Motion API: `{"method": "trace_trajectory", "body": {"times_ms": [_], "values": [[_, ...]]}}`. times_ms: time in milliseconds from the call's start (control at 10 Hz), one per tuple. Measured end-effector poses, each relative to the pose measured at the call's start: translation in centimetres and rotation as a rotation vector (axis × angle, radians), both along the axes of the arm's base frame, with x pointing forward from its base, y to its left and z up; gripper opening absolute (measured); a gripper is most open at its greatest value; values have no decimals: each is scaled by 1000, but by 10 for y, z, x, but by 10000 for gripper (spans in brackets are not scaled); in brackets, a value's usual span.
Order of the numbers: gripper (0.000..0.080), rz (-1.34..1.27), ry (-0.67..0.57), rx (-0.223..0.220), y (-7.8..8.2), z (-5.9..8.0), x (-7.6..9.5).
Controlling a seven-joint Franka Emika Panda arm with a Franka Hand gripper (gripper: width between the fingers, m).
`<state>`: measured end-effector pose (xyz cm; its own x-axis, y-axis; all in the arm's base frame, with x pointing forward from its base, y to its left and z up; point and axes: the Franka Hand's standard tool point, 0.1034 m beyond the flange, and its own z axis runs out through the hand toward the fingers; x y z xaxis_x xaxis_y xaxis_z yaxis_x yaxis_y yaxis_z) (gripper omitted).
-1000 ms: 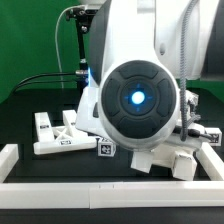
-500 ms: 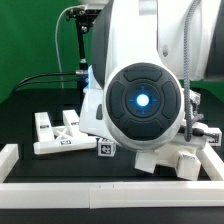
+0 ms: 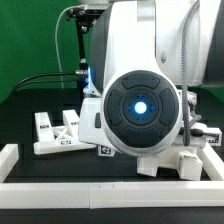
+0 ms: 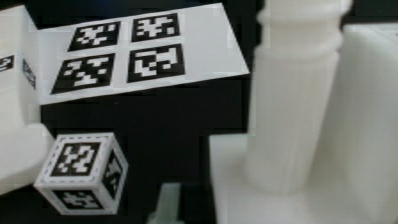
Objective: Assemble chair
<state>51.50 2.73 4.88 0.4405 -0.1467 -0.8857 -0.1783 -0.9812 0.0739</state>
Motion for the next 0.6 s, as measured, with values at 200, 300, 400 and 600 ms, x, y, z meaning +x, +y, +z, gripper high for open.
{"method": "trace_trajectory", "body": {"times_ms": [200, 300, 400, 600], "values": [[263, 2, -2, 9, -2, 0, 1], [409, 0, -6, 15, -5, 0, 2], [409, -5, -10, 16, -9, 2, 6], [635, -6, -58, 10, -14, 8, 20]]}}
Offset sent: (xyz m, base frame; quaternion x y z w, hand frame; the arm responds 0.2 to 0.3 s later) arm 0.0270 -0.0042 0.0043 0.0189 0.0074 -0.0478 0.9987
